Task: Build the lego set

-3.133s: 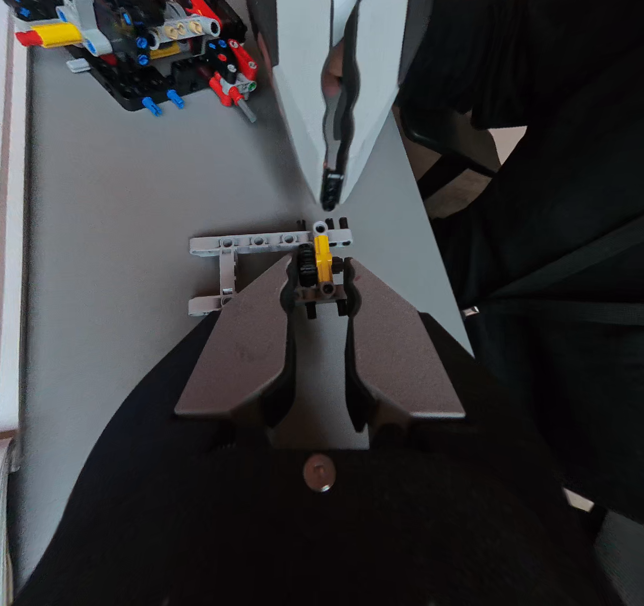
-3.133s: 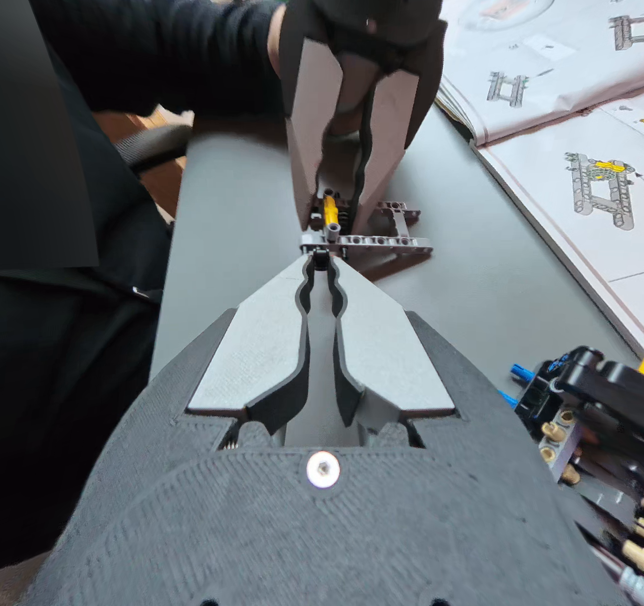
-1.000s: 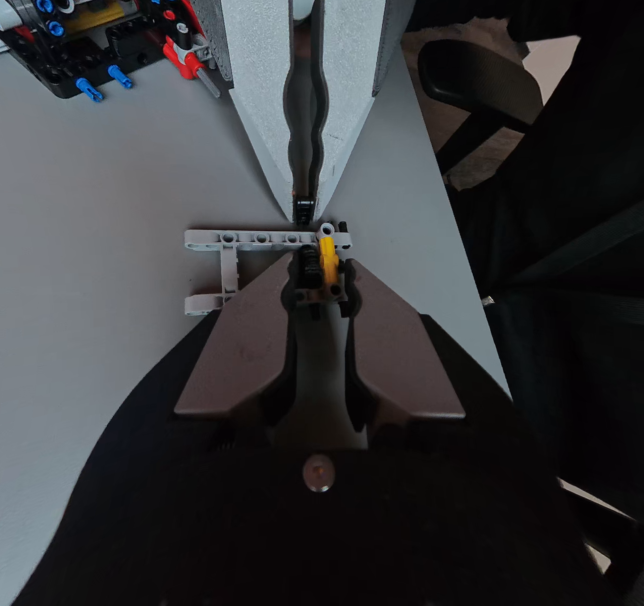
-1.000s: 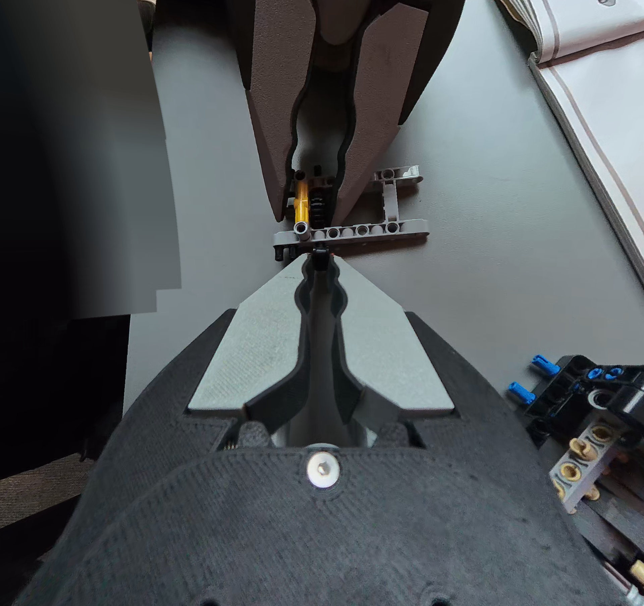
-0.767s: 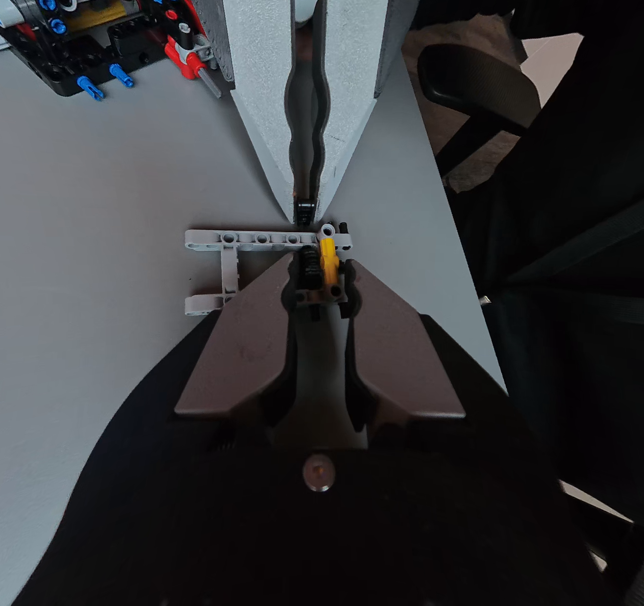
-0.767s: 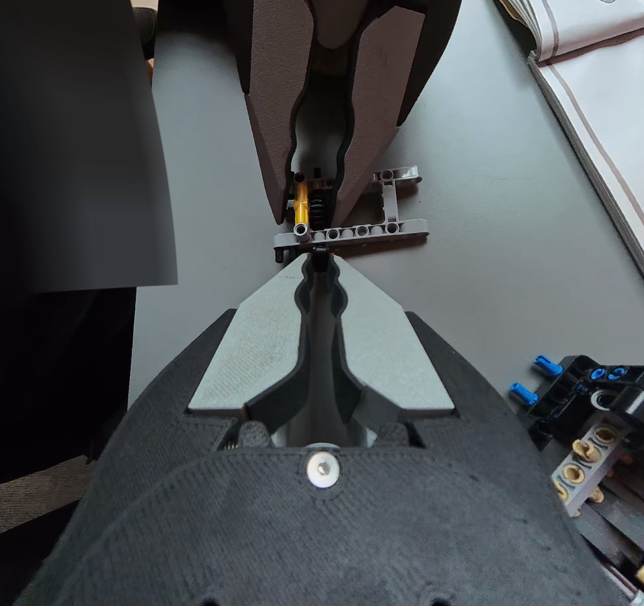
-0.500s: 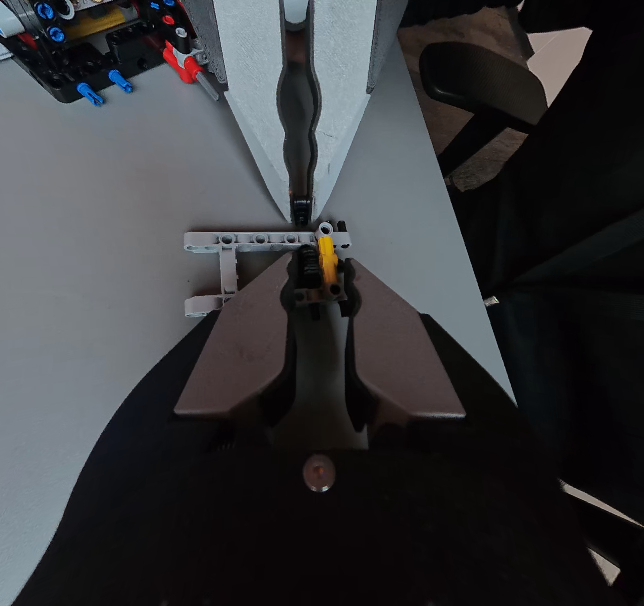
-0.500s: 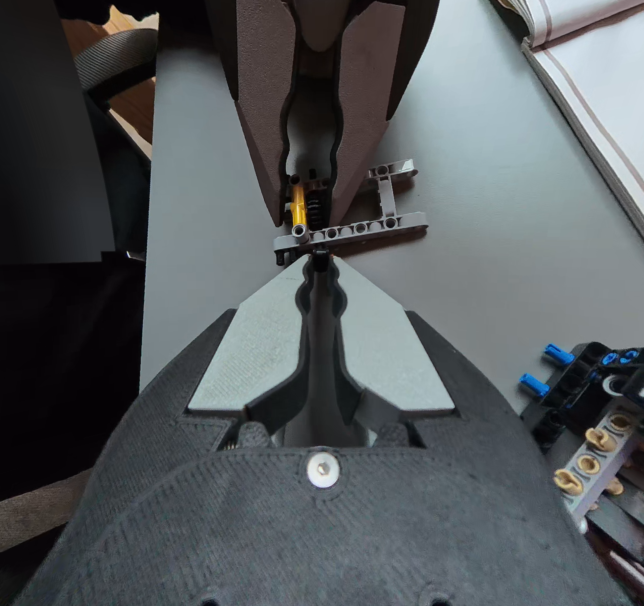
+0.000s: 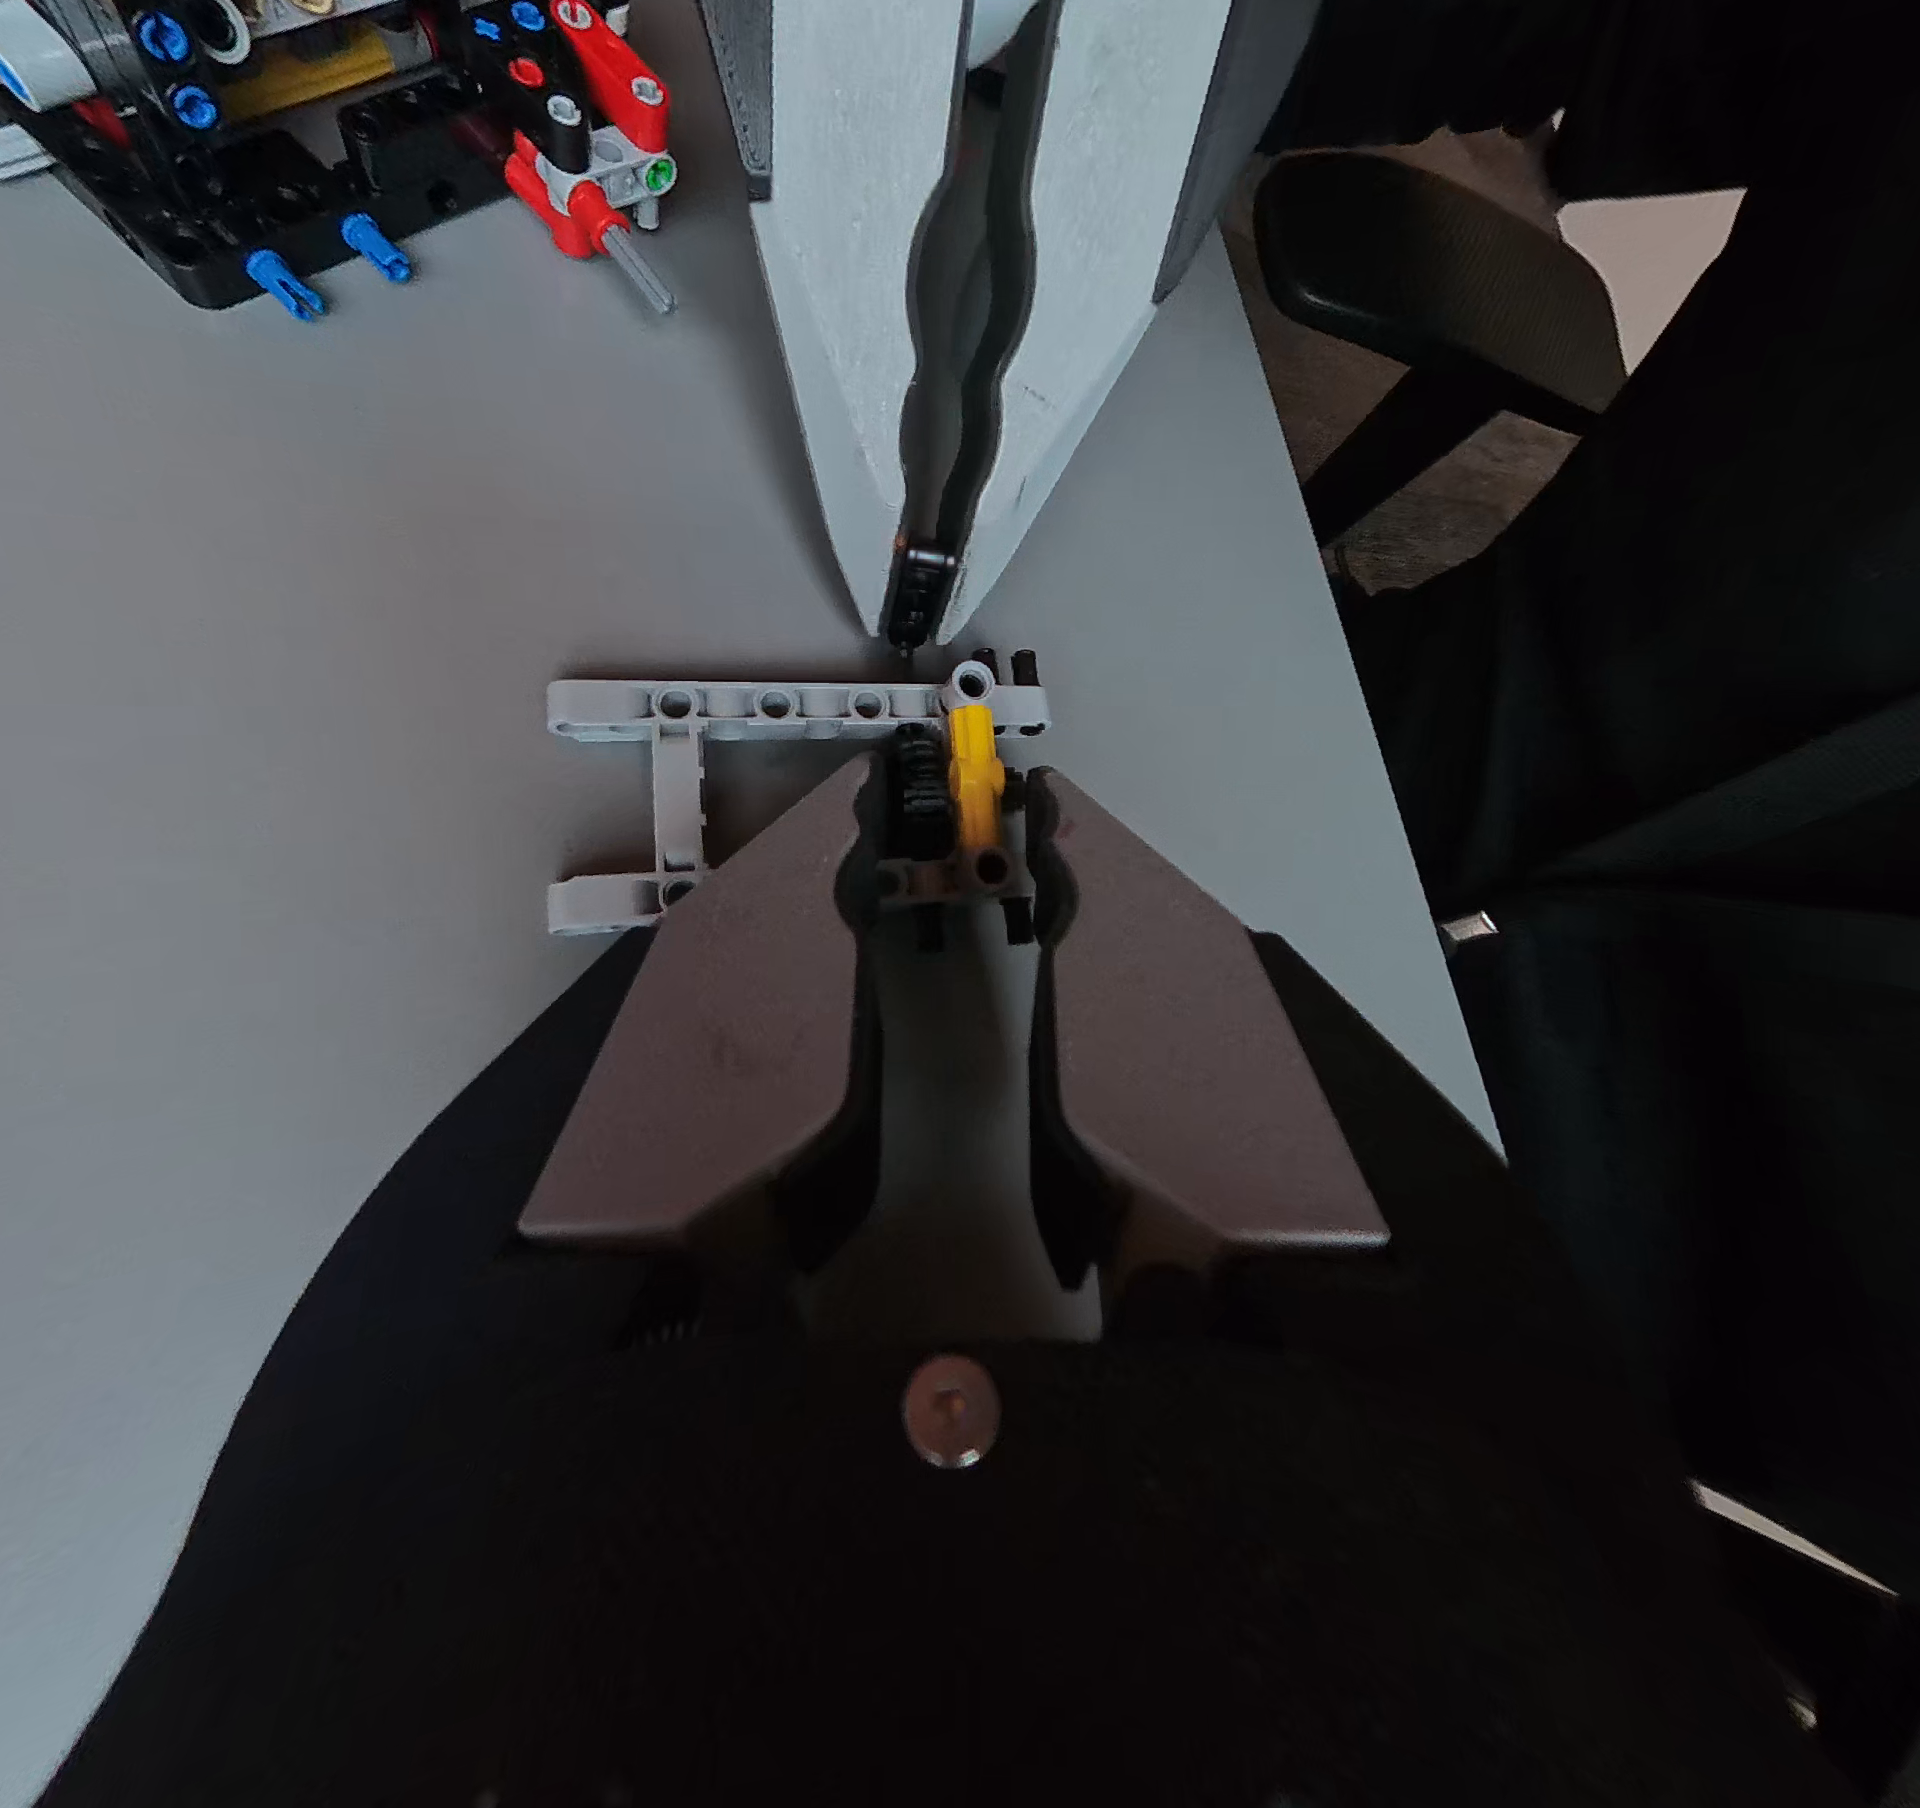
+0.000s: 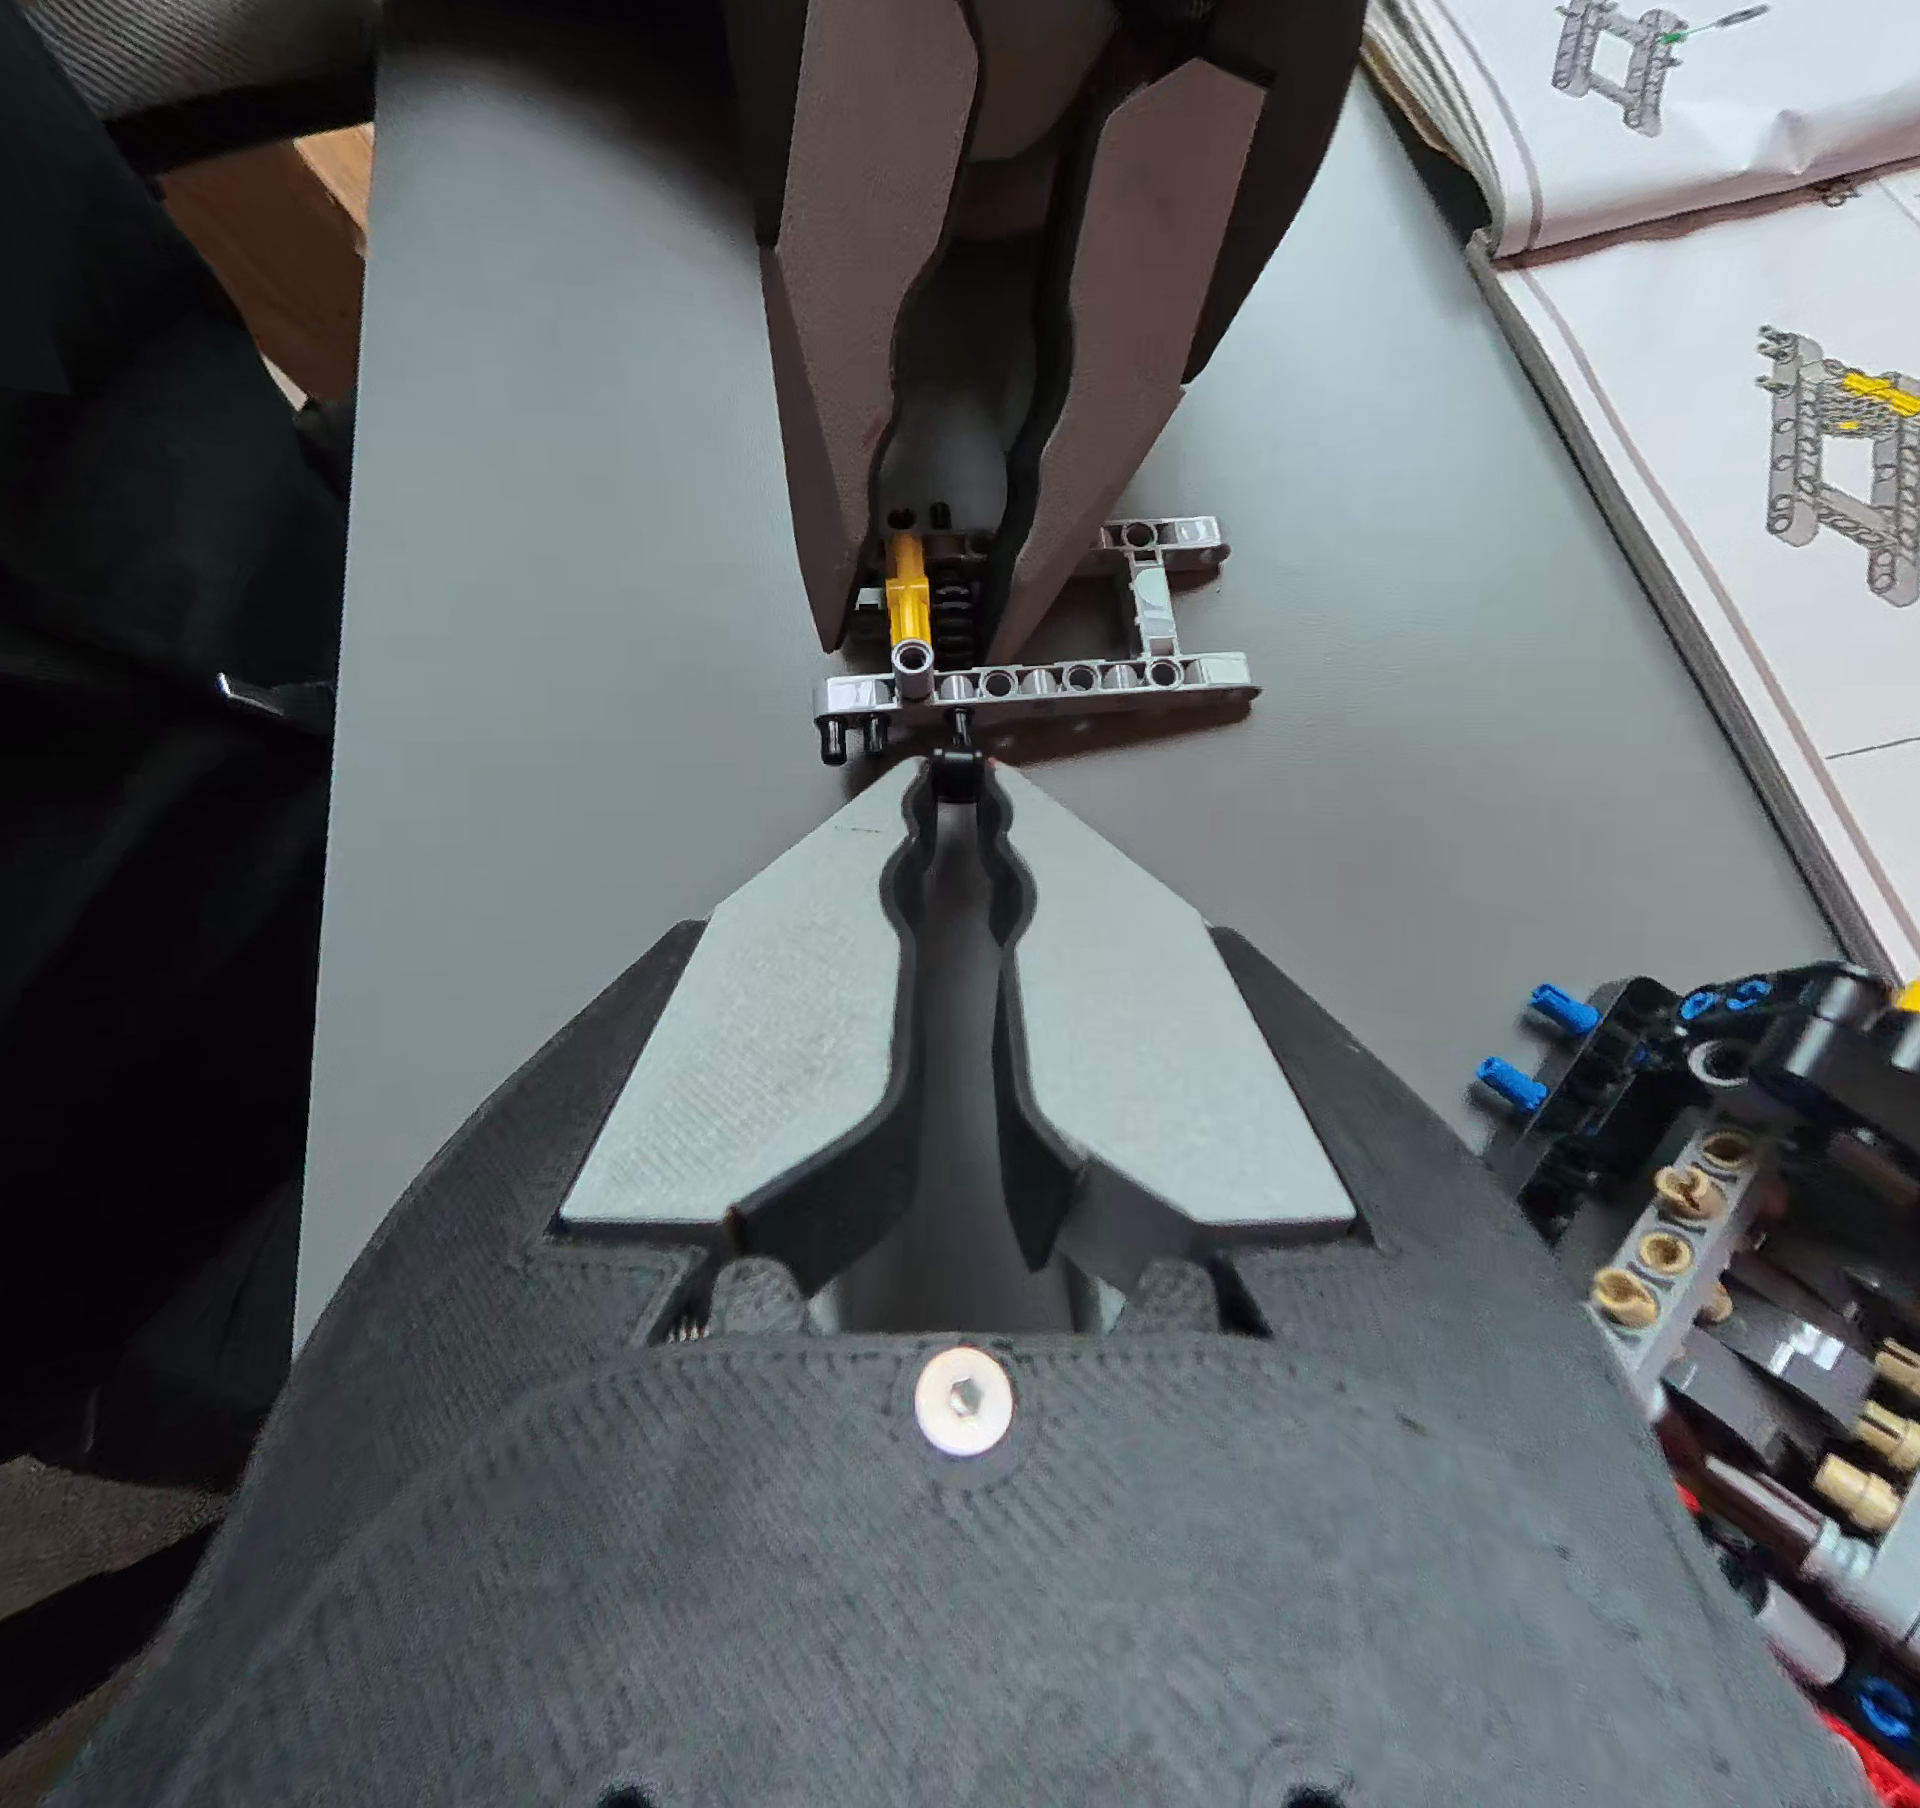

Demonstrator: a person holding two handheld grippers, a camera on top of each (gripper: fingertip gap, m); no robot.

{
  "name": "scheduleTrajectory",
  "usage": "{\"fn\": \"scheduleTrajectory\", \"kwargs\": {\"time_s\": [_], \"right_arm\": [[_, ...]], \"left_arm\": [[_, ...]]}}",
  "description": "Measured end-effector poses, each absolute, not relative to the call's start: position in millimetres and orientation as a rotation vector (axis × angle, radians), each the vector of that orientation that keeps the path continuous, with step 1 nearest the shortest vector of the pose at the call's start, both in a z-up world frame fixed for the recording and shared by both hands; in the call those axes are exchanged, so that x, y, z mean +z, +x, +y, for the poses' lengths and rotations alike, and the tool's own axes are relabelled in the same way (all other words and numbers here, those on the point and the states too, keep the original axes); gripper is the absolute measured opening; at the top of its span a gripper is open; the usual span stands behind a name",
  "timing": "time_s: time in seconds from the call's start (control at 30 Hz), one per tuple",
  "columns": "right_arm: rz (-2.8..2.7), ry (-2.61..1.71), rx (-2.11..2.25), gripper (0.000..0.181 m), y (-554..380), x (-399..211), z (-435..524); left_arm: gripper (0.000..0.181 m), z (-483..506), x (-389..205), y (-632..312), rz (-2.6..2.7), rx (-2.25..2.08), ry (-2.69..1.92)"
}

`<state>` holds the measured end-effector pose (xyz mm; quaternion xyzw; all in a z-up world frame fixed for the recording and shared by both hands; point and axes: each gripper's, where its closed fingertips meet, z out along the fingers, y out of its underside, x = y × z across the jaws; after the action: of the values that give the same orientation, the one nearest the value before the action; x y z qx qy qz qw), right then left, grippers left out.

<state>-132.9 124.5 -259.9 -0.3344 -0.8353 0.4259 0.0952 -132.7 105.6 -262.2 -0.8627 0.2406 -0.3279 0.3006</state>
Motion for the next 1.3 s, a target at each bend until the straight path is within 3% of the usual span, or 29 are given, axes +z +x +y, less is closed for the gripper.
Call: {"fn": "scheduleTrajectory", "kwargs": {"time_s": [0.43, 0.8, 1.3], "right_arm": [[-2.204, -0.852, 1.532, 0.004, -128.2, -214.1, 123.3], [-1.910, -0.272, 1.565, 0.004, -122.9, -159.1, 97.6], [-1.921, -0.276, 1.434, 0.004, -134.7, -167.3, 98.2]], "left_arm": [[0.031, 105.1, -238.5, -144.6, 0.693, -0.708, -2.291], [0.014, 98.7, -171.1, -114.5, 0.454, -1.497, -1.903], [0.006, 105.8, -166.0, -118.0, 0.297, -1.701, -1.773]]}}
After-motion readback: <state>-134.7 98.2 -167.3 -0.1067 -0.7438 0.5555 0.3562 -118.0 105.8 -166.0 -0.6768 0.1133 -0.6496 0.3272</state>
